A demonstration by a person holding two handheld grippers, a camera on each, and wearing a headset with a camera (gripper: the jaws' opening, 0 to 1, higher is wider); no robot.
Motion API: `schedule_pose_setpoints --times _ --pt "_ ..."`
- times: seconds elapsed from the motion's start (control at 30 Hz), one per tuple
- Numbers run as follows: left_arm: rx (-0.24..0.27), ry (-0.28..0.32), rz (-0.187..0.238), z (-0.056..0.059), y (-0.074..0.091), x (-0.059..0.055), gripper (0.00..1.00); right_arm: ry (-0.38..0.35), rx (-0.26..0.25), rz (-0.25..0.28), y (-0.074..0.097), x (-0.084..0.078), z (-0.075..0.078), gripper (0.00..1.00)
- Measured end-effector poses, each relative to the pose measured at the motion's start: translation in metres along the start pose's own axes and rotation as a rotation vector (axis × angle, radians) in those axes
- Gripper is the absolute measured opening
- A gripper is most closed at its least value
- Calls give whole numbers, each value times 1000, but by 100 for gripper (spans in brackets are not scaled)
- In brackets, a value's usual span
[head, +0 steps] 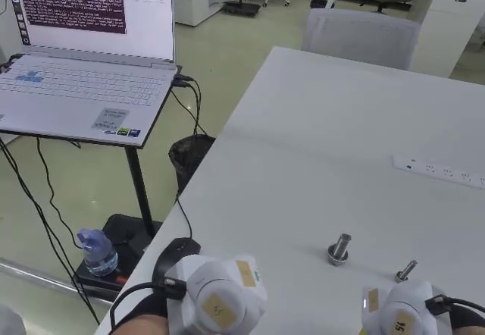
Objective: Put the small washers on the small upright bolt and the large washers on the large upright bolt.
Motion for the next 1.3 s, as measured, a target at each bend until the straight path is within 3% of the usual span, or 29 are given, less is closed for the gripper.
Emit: schedule_pose_setpoints --times 0.27,0.67,0.8,1.0,1.3 --pt "3 4 2 0 1 -1 85 33 0 -33 -1 4 -1 14" --pt "6 -2 4 0 1 4 83 -60 11 -29 0 1 2 12" --pt "21 0 6 -1 1 5 84 -88 11 -31 7 -1 8 12" --pt "26 -3 -5 -2 0 5 84 -124 -5 -38 22 -12 24 12" --pt "28 3 -12 0 -1 5 82 -174 -36 -74 41 -45 48 12"
Point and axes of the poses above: the centre of the closed fingertips' face, and the gripper's own axes: y roughly backward along the fingers, z roughly to its right, x roughly out of its top, the point moved 10 cm from there along y, roughly backward along the fingers, and after that the axes turned 14 degrees about -x, right-handed, at the moved point
